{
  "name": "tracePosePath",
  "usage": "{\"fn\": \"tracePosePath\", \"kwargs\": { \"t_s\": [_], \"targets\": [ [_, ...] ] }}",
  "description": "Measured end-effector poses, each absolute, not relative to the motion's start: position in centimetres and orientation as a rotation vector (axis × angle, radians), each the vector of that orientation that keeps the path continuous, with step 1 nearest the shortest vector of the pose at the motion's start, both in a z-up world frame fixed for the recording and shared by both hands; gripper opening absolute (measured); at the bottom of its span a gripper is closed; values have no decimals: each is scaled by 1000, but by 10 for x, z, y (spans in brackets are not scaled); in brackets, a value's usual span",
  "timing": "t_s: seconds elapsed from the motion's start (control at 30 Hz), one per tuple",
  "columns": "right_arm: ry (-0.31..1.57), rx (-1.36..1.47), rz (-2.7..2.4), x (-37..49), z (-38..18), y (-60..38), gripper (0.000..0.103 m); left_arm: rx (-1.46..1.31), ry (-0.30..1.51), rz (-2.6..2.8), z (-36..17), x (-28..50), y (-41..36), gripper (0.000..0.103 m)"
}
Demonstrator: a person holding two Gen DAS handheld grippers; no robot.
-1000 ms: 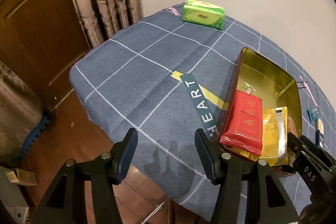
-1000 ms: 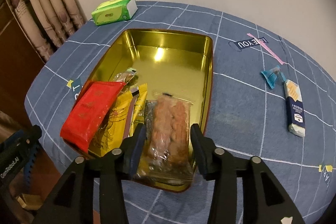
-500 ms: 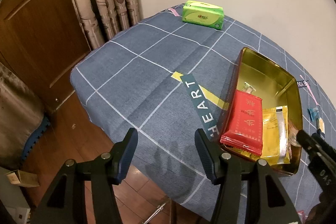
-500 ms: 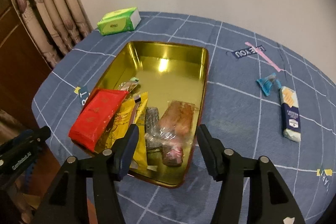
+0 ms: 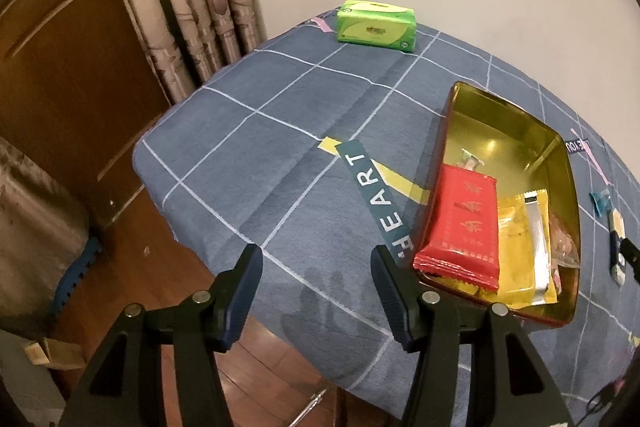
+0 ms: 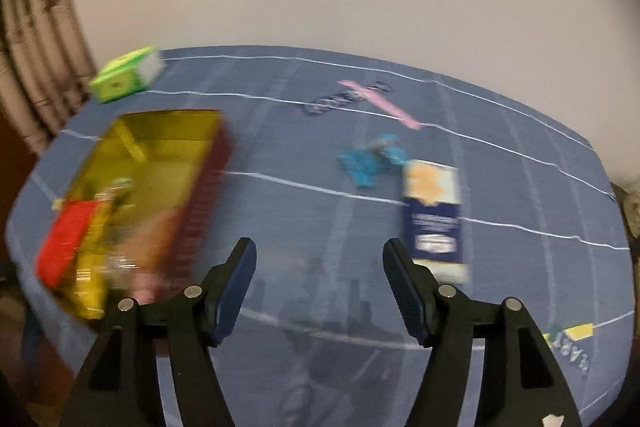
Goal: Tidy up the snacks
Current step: 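Move the right gripper to the blue sea-salt cracker pack and grasp it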
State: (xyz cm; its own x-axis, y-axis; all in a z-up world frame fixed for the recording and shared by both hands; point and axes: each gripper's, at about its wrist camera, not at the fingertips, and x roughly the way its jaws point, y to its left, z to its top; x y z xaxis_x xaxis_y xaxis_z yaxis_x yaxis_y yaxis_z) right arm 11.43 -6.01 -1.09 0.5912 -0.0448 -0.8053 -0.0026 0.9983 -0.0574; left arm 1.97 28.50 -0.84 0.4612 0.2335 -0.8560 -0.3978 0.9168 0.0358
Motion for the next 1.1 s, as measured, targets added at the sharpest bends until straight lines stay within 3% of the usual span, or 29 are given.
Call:
{"fn": "tracePosePath", "kwargs": {
  "t_s": [0.17,0.27,0.97,1.03,1.1],
  "targets": [
    [937,-66,-94,138,-23,-100,64,-142,1017,378,-10,23,277,58],
    [941,-48,-127,152,-32,-117,70,-121,1011,371,-11,24,273,58],
    [946,23,-86,172,-77,-139,69,61,956,266,6,50,201,58],
    [936,17,-72,170,-78,-138,68,79,950,234,9,57,187,58],
    [927,13,-56,167,-77,-138,55,102,944,199,12,64,170,58]
  ]
}}
